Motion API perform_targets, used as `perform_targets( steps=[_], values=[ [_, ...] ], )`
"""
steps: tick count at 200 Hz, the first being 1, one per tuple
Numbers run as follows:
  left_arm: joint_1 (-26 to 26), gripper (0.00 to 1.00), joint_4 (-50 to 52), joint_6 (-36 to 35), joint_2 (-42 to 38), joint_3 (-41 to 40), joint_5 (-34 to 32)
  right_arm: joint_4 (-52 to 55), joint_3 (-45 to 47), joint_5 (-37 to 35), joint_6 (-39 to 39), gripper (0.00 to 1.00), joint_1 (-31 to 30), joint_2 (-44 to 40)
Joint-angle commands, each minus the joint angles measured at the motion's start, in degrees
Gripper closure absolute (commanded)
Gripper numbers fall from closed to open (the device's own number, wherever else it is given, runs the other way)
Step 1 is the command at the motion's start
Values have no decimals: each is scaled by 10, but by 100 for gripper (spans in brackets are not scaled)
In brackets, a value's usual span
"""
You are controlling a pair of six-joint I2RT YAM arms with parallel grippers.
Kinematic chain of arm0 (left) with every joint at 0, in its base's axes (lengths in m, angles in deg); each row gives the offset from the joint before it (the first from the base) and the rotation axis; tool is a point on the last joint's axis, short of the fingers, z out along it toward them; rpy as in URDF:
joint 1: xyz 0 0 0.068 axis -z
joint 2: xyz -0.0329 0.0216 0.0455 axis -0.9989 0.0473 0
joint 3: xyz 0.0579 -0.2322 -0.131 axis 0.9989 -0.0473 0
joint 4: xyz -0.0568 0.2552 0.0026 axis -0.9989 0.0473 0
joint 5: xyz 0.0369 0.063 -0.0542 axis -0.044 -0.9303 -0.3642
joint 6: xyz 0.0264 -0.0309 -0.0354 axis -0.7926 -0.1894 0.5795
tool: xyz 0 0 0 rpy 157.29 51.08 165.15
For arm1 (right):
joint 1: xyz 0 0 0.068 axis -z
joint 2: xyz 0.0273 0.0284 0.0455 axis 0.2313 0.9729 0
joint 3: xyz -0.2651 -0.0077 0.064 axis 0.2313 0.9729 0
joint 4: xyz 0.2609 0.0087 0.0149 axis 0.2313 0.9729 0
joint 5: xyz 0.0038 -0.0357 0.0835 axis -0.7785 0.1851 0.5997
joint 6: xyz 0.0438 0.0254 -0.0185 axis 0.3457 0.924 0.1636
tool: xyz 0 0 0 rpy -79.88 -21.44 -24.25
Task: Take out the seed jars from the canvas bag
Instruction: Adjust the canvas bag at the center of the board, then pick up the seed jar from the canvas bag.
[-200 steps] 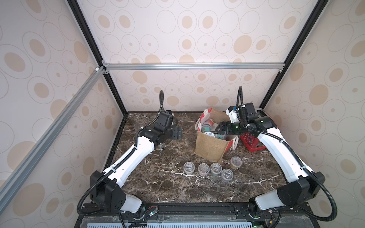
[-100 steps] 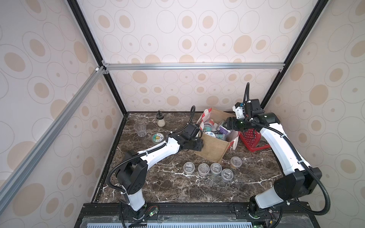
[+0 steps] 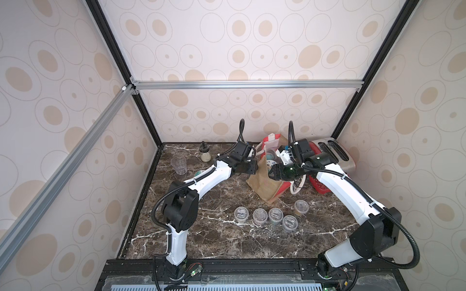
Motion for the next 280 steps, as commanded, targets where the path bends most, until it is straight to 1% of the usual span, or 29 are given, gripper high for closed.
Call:
perform_targets(
  steps=[1, 14, 24, 32, 61, 93, 116, 133, 158, 182, 202, 248, 280],
  values=[
    [-13, 46, -4, -25, 9, 71, -14, -5, 3, 38, 24, 39, -19, -6],
    [-13, 44, -3, -25, -6, 70, -18, 1, -3, -7, 19, 38, -18, -18],
    [-13, 42, -6, -21, -25, 57, -18, 6, -8, -53, 14, 37, -15, -32],
    [-13, 40, -8, -17, -43, 42, -23, 8, -14, -78, 9, 36, -9, -43],
    [-2, 31, -10, -2, -105, -8, -60, 34, -57, -127, -12, 31, 24, -46],
    [38, 22, 11, 0, -131, -14, -104, 43, -95, -129, -23, 23, 56, -16],
    [73, 14, 46, -5, -108, 19, -132, 41, -125, -120, -23, 18, 64, 16],
    [90, 11, 69, -8, -80, 43, -148, 51, -153, -117, -23, 15, 65, 47],
    [117, 11, 89, -12, -45, 60, -151, 44, -163, -120, -15, 11, 65, 69],
    [146, 13, 113, -10, -36, 48, -182, 46, -171, -111, -13, 9, 64, 89],
    [157, 16, 104, 3, -61, 2, -193, 42, -167, -106, -9, 7, 63, 99],
    [166, 19, 51, 35, -130, -106, -208, 24, -156, -109, -3, 4, 47, 118],
    [166, 23, 27, 45, -153, -137, -225, 21, -153, -121, -13, 2, 33, 134]
  ],
)
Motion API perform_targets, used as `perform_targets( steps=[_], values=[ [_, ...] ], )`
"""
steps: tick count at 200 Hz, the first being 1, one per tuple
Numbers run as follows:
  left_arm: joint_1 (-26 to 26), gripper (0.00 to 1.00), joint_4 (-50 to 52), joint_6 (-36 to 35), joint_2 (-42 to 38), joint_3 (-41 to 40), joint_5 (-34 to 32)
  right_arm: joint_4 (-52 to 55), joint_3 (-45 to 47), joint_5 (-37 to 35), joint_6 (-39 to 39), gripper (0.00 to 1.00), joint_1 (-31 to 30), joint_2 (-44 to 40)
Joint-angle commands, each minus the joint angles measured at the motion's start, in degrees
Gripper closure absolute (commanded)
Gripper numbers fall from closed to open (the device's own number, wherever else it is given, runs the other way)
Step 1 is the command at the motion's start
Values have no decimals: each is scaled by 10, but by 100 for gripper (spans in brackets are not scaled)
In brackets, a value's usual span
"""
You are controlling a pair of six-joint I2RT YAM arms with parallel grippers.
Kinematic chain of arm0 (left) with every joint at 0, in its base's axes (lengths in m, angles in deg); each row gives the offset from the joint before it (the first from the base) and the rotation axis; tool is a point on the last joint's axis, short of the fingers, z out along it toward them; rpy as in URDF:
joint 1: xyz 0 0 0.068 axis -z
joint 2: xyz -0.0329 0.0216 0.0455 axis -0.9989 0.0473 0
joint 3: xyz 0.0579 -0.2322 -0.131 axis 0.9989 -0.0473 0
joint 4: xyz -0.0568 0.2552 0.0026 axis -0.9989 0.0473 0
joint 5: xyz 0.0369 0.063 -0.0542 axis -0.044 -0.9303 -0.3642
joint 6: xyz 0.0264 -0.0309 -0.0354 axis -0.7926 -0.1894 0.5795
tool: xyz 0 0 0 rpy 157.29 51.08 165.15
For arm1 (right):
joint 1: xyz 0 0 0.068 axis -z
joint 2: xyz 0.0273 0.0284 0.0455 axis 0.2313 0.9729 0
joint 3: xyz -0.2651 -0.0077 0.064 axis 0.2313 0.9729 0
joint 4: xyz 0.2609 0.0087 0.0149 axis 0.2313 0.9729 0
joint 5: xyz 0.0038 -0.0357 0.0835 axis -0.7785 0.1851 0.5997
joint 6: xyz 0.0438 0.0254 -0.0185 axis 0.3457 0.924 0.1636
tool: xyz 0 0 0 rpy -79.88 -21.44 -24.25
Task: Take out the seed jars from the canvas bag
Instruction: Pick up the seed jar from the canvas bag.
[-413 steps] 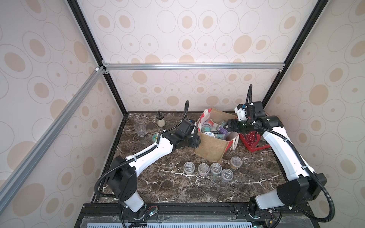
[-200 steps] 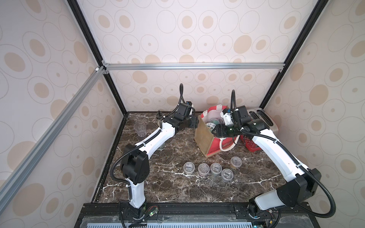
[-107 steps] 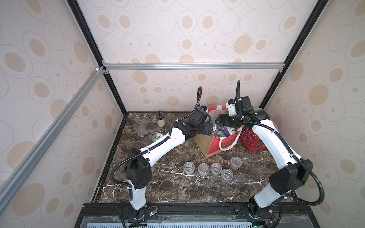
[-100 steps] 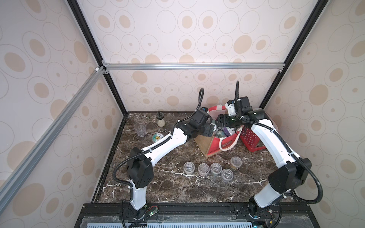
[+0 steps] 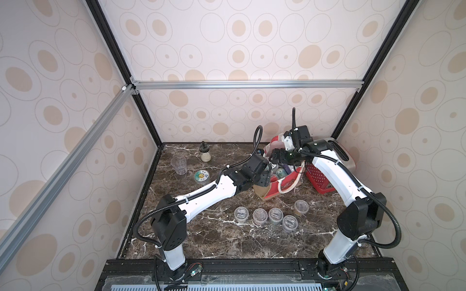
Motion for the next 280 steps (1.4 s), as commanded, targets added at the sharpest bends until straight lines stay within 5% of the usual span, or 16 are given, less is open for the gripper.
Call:
perform_targets(
  steps=[1, 152, 227, 280],
  values=[
    [5, 23, 24, 9, -13, -23, -26, -1, -4, -10, -9, 2, -12, 15],
    [4, 61, 16, 26, -23, -43, -63, -5, -21, -50, -92, 0, -54, 82],
    [4, 61, 2, 26, -29, -50, -56, -9, -45, -102, -81, 0, -56, 123],
    [4, 42, -5, 22, -37, -46, -51, -29, -37, -84, -78, 22, -56, 95]
  ],
)
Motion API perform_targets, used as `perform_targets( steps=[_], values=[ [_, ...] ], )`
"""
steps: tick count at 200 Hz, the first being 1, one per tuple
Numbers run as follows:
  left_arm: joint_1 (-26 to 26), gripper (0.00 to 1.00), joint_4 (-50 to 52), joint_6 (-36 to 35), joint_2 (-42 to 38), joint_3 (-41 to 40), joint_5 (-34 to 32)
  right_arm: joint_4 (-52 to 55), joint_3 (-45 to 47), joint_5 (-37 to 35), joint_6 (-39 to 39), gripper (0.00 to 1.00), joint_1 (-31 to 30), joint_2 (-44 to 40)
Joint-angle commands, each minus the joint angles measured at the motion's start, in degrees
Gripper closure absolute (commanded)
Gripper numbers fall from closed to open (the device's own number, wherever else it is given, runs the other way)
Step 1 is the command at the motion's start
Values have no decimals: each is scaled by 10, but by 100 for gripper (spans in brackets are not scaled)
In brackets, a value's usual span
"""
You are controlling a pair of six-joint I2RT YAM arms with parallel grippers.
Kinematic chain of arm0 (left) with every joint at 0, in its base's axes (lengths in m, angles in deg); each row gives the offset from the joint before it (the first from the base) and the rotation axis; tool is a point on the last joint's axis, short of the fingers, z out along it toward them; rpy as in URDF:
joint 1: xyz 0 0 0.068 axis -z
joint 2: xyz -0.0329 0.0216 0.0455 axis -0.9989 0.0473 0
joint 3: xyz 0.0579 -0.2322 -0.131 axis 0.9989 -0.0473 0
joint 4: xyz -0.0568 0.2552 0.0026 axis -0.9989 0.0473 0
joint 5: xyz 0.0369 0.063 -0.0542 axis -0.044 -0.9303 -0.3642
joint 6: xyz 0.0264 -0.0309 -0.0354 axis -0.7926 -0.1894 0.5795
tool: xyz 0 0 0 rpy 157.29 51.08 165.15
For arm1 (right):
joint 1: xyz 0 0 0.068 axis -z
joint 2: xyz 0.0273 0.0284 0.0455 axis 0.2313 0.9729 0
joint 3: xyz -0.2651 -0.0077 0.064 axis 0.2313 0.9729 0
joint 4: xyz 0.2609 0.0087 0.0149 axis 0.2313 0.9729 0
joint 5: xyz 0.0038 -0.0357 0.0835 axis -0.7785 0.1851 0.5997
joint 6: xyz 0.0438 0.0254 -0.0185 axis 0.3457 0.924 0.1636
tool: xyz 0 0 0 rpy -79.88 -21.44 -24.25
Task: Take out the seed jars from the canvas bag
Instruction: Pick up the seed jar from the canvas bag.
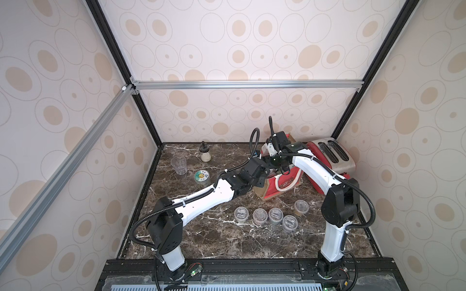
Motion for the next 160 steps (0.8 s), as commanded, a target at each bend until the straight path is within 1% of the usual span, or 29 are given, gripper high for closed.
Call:
perform_targets(
  steps=[1, 46, 101, 131, 160],
  values=[
    [0, 41, 36, -7, -17, -7, -13, -11, -2, -5, -3, 22, -1, -17],
    [0, 24, 27, -11, -46, -3, -8, -11, 1, -25, 2, 24, -1, -62],
    [-1, 2, 16, -16, -113, -24, -16, 0, 1, -82, 11, 25, 1, -128],
    [-4, 2, 14, -19, -149, -37, -30, 17, -18, -88, 10, 25, 2, -154],
    [-19, 1, 9, -21, -189, -62, -40, 35, -44, -64, 11, 25, 2, -182]
  ],
)
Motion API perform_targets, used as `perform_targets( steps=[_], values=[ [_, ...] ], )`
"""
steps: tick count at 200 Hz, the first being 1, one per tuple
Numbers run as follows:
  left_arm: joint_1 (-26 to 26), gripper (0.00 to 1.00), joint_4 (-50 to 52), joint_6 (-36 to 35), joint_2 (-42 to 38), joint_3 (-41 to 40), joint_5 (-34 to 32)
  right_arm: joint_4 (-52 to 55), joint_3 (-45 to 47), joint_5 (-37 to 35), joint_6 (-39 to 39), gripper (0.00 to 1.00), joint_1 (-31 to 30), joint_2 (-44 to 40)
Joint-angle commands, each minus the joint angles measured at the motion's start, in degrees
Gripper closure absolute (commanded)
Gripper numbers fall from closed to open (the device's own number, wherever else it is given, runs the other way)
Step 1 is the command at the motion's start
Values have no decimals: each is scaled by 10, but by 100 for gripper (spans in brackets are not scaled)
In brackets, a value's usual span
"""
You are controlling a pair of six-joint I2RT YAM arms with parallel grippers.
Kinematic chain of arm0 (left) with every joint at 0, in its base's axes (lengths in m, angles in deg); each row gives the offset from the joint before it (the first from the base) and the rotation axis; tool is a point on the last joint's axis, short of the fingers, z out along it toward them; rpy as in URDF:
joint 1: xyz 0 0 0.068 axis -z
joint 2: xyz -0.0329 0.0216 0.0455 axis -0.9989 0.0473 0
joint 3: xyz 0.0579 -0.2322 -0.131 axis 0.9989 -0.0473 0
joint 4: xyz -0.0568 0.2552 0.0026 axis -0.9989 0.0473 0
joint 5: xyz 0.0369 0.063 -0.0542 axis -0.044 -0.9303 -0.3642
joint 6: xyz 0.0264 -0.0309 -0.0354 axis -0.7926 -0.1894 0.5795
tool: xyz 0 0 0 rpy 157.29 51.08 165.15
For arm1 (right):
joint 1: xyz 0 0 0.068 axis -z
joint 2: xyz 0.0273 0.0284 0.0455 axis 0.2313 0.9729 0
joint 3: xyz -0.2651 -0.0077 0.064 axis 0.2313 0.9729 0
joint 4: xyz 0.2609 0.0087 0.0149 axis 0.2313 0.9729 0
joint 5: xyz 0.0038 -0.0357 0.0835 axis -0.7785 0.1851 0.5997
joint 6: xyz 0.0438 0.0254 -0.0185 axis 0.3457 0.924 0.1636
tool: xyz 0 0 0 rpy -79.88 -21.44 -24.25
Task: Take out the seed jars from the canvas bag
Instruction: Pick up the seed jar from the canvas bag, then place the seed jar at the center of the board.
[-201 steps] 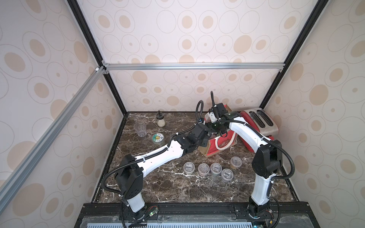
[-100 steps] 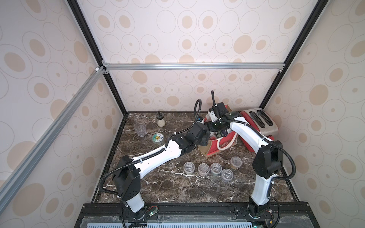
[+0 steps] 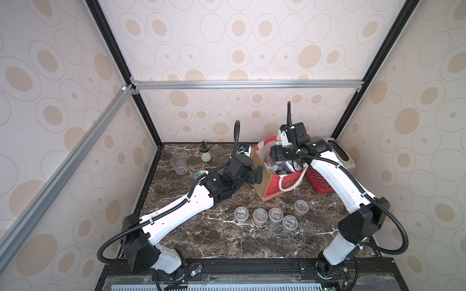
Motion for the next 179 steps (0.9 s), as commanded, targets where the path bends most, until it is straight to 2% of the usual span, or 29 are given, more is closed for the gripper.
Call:
perform_targets(
  steps=[1, 68, 102, 138, 179],
  values=[
    [-14, 2, 3, -10, -34, -19, -21, 16, -34, 9, 2, 25, 1, -37],
    [-108, 2, -4, 5, -133, -103, 29, 59, -100, 98, -7, 25, -33, -75],
    [-172, 2, -1, 7, -185, -143, 58, 77, -130, 121, -28, 25, -113, -61],
    [-241, 2, 16, 7, -229, -177, 74, 61, -116, 104, -48, 25, -221, -22],
    [-297, 2, 22, 15, -264, -215, 95, -3, -88, 100, -36, 25, -269, 61]
  ],
)
